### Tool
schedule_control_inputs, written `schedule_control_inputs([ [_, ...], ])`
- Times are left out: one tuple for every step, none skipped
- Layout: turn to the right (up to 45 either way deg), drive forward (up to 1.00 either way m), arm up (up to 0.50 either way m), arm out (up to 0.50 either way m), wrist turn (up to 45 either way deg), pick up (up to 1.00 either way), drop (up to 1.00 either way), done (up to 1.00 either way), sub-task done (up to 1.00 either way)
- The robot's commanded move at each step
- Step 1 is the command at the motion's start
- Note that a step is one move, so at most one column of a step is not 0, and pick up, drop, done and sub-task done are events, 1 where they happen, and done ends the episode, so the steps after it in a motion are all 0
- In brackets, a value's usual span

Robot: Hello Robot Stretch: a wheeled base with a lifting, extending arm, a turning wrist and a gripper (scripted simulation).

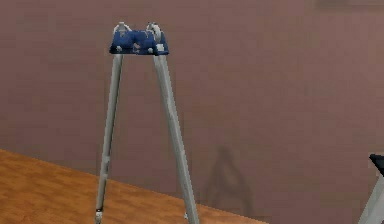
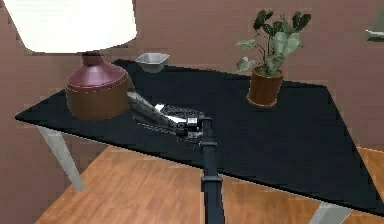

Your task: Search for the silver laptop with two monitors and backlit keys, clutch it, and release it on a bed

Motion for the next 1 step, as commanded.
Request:
schedule_control_inputs([
  [0.0,0.00,0.10,0.00,0.0,0.00,0.00,0.00,0.00],
])
